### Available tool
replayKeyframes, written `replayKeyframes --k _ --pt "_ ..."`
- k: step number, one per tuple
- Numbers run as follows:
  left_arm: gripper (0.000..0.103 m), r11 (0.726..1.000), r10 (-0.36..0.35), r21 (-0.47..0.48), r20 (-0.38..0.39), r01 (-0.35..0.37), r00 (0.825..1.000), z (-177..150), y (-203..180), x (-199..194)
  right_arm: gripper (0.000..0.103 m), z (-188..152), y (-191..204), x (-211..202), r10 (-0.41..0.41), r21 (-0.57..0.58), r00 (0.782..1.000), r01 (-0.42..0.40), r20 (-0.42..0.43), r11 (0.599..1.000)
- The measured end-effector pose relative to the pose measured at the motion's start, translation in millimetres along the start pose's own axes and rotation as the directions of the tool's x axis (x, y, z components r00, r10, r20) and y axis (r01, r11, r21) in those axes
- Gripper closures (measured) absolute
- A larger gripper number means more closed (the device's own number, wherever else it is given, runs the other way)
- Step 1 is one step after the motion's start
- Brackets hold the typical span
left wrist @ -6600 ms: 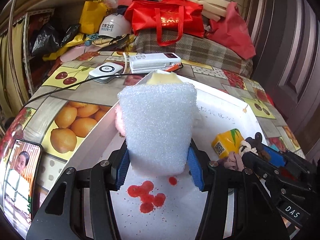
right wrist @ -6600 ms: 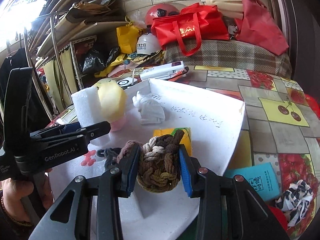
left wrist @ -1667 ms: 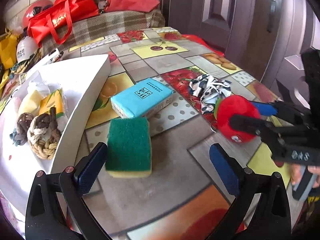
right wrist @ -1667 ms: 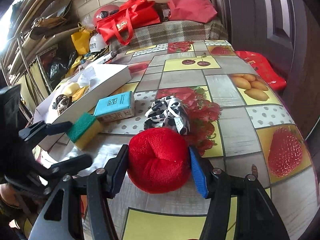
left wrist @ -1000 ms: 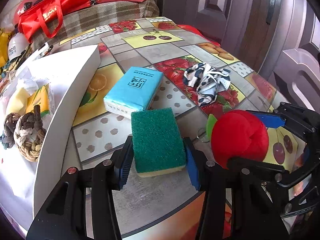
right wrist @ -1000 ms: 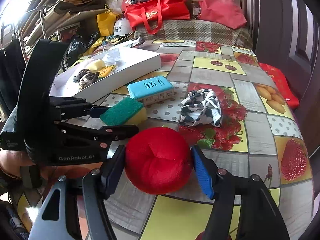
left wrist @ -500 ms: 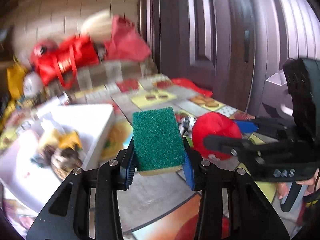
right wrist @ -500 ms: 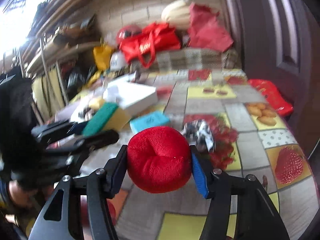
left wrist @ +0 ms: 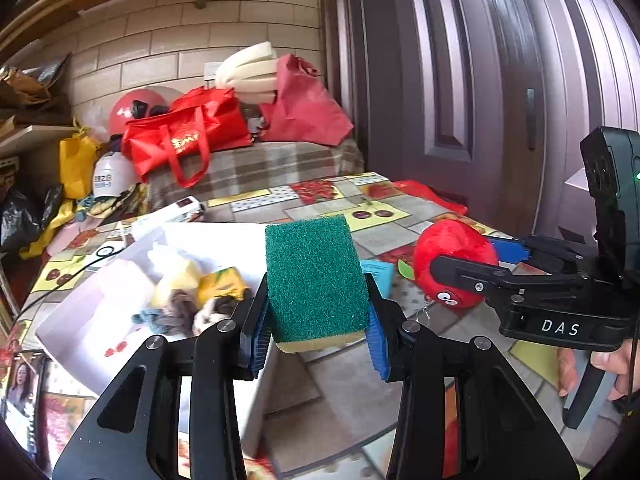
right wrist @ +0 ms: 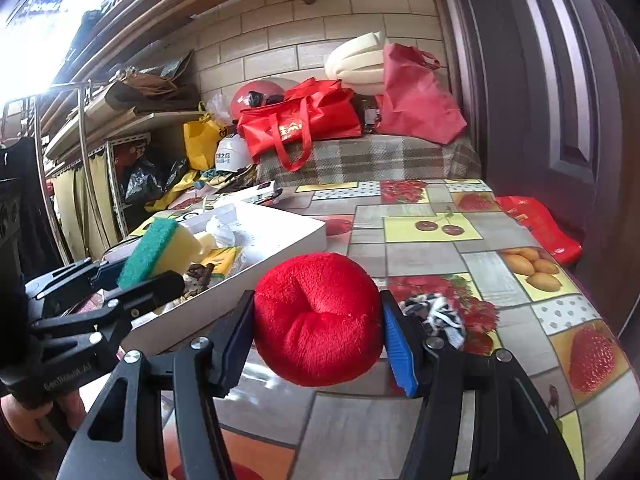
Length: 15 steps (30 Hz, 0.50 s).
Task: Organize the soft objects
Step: 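Carry the green sponge and red plush ball over the white box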
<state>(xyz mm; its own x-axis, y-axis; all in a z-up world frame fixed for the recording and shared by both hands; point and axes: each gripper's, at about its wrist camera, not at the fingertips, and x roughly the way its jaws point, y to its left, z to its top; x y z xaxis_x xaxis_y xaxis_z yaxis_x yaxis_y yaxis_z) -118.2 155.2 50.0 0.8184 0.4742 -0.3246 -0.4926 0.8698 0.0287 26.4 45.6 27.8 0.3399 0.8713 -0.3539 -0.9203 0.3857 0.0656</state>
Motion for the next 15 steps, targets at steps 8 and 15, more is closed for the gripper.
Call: replayKeyframes --k 8,15 --pt "0.063 0.998 0.054 -0.040 -0.015 -0.054 0.998 -2.8 29.9 1.6 0.043 3.0 12.4 15.5 0.030 -0.004 0.999 -0.030 -0.028 1.000" --pt "0.063 0.990 0.121 -0.065 -0.019 -0.122 0.992 -4.8 59.3 1.5 0.043 6.1 24.4 29.4 0.046 -0.017 0.998 -0.047 -0.047 0.999"
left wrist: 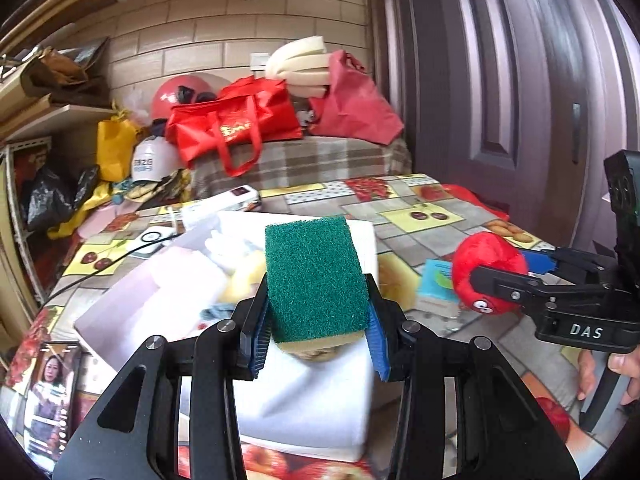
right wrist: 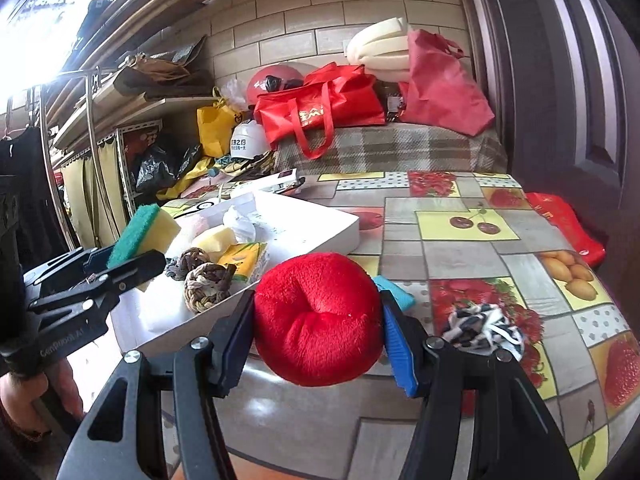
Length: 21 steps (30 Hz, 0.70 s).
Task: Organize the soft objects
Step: 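Carry the green sponge and red plush ball over the white box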
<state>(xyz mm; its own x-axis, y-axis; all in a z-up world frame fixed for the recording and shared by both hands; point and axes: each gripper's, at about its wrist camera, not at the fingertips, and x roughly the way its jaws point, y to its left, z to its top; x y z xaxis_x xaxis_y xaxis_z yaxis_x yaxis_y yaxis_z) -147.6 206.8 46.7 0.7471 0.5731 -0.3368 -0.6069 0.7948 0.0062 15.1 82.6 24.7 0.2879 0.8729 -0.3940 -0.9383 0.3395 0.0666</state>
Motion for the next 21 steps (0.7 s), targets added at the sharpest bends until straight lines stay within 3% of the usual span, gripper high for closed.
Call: replayKeyframes --k 12,21 --pt "0.063 0.983 0.102 -0.147 -0.038 -0.106 0.994 -1.8 68.9 10.0 0.044 10.7 17.8 26.6 0.026 -0.017 1.000 -0.026 -0.011 1.000" --pt "0.063 0.958 0.150 -0.234 -0.075 -0.164 0.986 -3.5 103.2 16.8 0.044 22.4 41.0 52.3 0.105 -0.041 0.995 -0.105 -0.002 0.994"
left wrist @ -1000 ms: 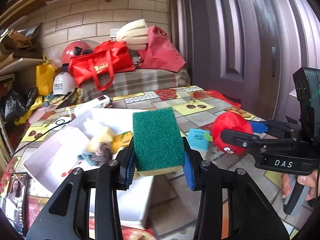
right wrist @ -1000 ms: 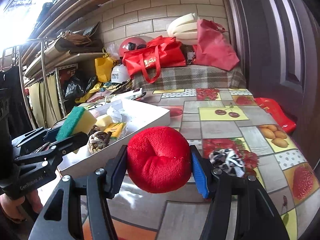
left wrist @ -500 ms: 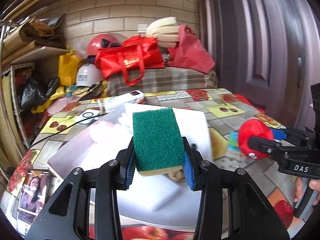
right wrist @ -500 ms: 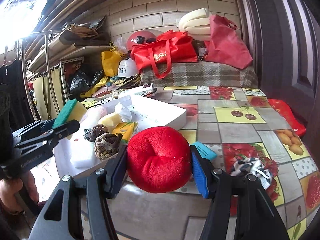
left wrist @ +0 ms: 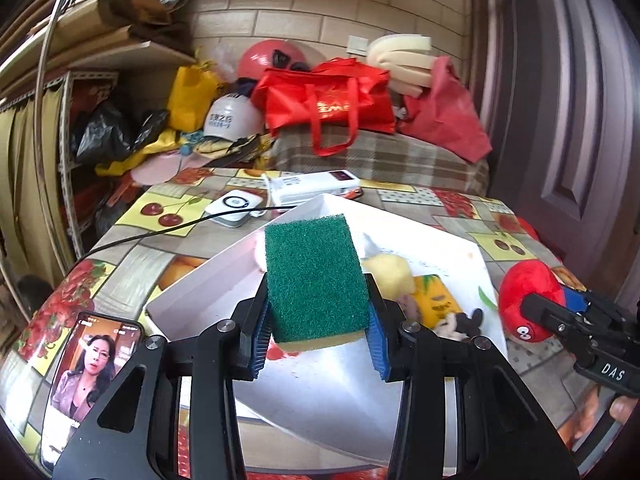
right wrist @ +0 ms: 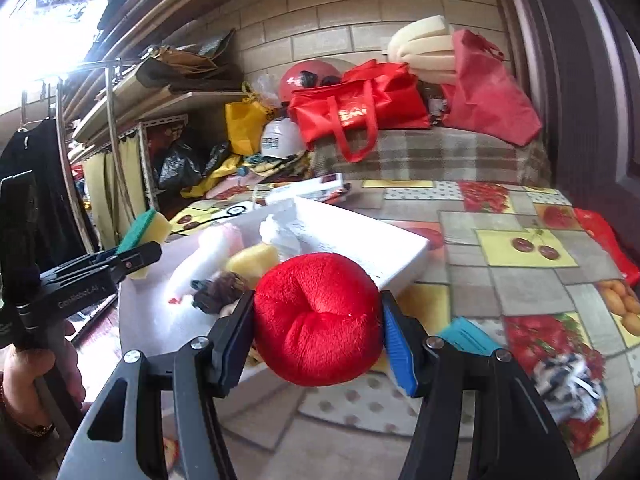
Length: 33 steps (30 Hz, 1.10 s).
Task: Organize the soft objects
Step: 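Carry the green sponge and red plush ball over the white box, then open the left gripper to drop the sponge in the box while the right drops the ball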
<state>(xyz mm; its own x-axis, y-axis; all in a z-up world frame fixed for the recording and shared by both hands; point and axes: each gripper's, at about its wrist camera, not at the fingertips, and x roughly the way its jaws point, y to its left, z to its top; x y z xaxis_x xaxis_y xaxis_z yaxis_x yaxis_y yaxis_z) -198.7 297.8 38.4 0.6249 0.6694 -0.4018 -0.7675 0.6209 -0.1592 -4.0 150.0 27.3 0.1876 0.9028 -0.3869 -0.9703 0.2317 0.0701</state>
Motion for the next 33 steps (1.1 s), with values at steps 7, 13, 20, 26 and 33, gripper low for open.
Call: replayKeyframes --k 7,13,20,26,33 --pt "0.063 0.999 0.011 -0.034 -0.014 -0.012 1.000 3.6 11.3 6.9 0.044 11.1 10.2 31.3 0.007 0.005 1.000 -0.006 -0.024 1.000" --pt "0.063 0.999 0.031 -0.023 -0.022 -0.032 0.999 6.3 11.8 13.7 0.044 18.5 -0.6 50.8 -0.024 0.059 0.999 0.027 -0.049 0.998" --pt "0.063 0.998 0.061 0.004 -0.022 -0.061 0.998 10.2 7.2 23.3 0.044 24.4 -10.5 65.0 -0.049 0.117 0.997 0.055 -0.060 0.992" --pt "0.063 0.997 0.073 0.025 -0.038 -0.072 0.997 12.5 3.8 32.2 0.044 31.1 -8.6 78.6 -0.073 0.118 0.995 0.080 -0.063 0.990" --pt "0.052 0.994 0.108 0.037 -0.031 -0.107 0.994 12.8 0.6 32.7 0.022 33.0 -6.8 83.3 -0.083 0.113 0.994 0.090 -0.065 0.989"
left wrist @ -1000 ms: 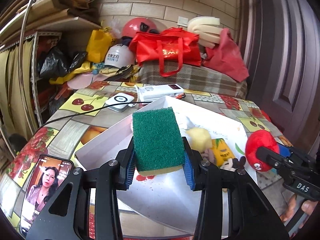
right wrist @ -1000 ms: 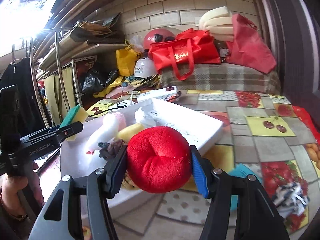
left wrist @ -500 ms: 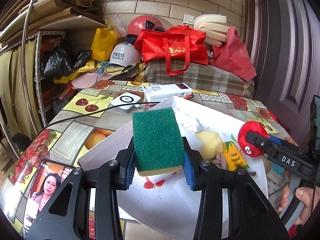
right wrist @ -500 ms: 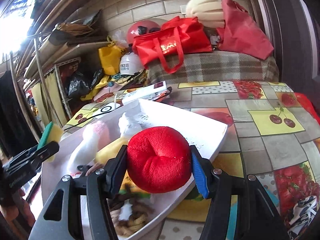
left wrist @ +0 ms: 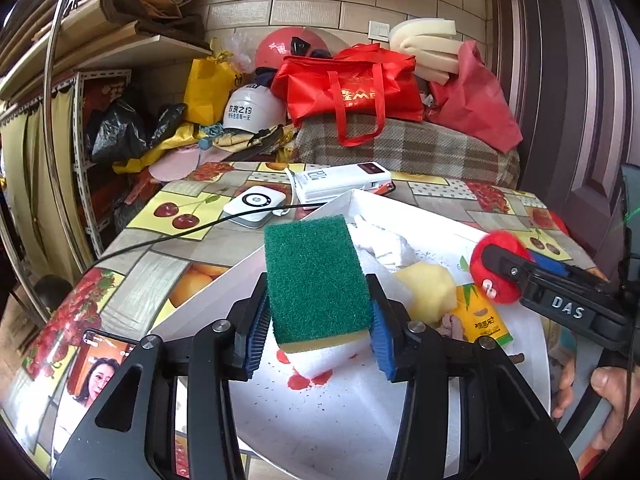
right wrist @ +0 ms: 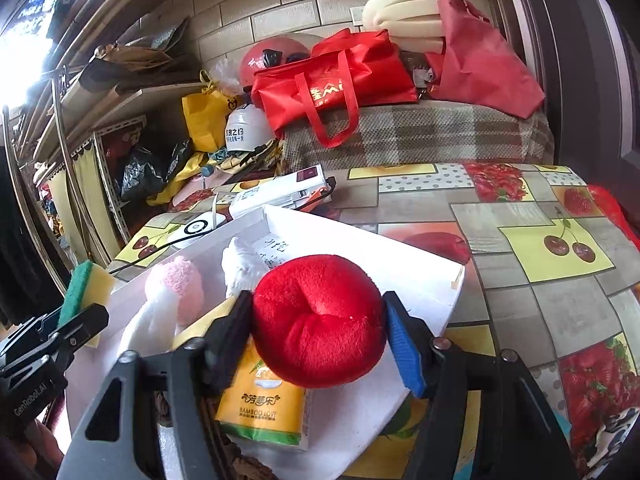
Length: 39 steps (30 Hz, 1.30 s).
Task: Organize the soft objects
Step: 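Open the left gripper to drop the sponge in the box while the right drops the ball, then move both grippers back toward the remaining items on the table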
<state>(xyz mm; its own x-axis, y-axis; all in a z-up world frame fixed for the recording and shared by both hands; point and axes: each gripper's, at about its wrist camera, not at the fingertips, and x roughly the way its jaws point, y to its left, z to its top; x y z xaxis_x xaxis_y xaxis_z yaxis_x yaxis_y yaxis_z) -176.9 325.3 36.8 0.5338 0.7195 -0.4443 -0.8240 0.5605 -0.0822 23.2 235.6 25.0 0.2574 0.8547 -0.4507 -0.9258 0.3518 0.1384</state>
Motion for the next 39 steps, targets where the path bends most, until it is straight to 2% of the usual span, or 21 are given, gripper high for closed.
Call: replayKeyframes --k 1,3,4,6,10,18,21,30,34,39 --pt "0.033 1.000 0.010 0.012 0.009 -0.010 1.000 -0.6 -2.6 -1.7 0.019 0.0 -0.6 -0.6 -0.003 0.003 1.000 0.002 0.003 1.000" --pt "0.006 0.999 0.029 0.038 0.043 -0.030 0.999 -2.0 -8.1 -7.9 0.018 0.4 -1.3 -1.4 -0.007 0.007 1.000 0.007 0.009 1.000" --pt "0.000 0.998 0.037 0.054 0.067 -0.041 0.997 -3.0 -11.4 -12.0 0.016 0.4 -0.9 -1.9 -0.009 0.005 1.000 0.008 0.011 1.000" --pt "0.000 0.996 0.039 0.081 0.101 -0.048 0.994 -4.5 -16.7 -17.9 0.000 0.6 1.0 -2.2 -0.011 -0.004 1.000 0.011 0.016 1.000" --pt "0.000 0.992 0.042 0.117 0.122 -0.056 0.992 -5.6 -22.8 -21.2 0.000 1.0 6.2 -4.3 -0.015 -0.029 0.999 0.016 0.031 0.999" --pt "0.000 0.999 0.035 0.031 0.108 -0.039 0.994 -3.5 -5.7 -20.4 0.000 1.2 8.7 -8.6 -0.019 -0.046 0.998 0.022 0.060 0.999" --pt "0.000 0.999 0.035 0.031 0.108 -0.039 0.994 -3.8 -5.7 -20.0 0.000 0.9 7.4 -11.4 -0.018 -0.040 0.997 0.021 0.076 0.999" --pt "0.000 0.998 0.040 0.043 0.125 -0.046 0.991 -3.6 -6.3 -22.6 0.000 -3.1 15.3 -29.3 -0.010 -0.074 0.984 0.023 0.176 0.997" --pt "0.000 0.998 0.043 0.038 0.162 -0.050 0.986 -6.3 -8.4 -30.9 0.000 -6.8 21.1 -39.1 -0.004 -0.108 0.977 0.028 0.213 0.994" --pt "0.000 0.996 0.048 0.057 0.226 -0.063 0.973 -9.4 -13.8 -44.2 0.000 -14.0 14.8 -59.3 -0.031 -0.080 0.966 0.053 0.258 0.995"
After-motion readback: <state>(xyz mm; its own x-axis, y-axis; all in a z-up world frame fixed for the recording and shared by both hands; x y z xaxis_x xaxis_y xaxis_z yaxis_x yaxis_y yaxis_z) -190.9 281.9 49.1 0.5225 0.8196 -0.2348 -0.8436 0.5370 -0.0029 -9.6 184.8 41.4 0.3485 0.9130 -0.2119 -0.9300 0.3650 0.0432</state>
